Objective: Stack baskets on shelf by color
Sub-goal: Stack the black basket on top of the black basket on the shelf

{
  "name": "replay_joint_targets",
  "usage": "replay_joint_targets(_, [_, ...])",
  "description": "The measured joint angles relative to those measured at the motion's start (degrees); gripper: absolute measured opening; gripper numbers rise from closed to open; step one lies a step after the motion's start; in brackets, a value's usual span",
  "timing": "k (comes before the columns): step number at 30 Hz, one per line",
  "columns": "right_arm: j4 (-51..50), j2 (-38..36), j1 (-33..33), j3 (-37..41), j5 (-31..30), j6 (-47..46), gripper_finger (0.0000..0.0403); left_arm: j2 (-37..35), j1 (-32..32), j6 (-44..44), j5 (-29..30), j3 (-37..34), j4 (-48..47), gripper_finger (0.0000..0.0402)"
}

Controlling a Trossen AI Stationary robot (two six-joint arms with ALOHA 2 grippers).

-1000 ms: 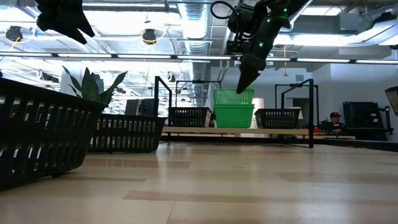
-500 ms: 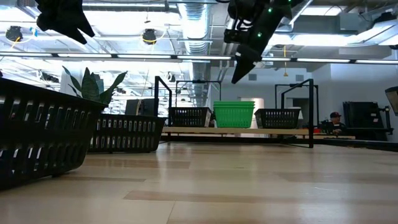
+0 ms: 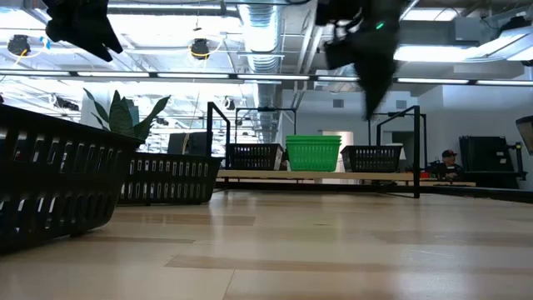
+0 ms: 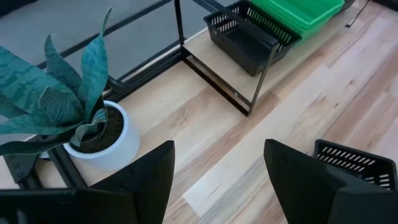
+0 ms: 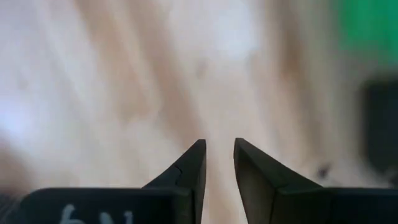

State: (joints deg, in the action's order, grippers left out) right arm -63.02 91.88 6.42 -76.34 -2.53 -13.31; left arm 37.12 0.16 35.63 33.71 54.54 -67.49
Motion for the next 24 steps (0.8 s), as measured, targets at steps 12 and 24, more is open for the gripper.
replay_joint_targets(12, [-6.25, 0.88, -32.96, 0.11, -3.28, -48.76, 0.0120, -0.02, 0.02, -0.41, -0.04, -0.53, 0.64, 0.0236])
replay_joint_targets(24, [5.82, 2.97, -50.14, 0.03, -10.74, -73.04, 0.0193, 0.00, 0.02, 0.01, -0.31, -3.98, 2.13, 0.0236])
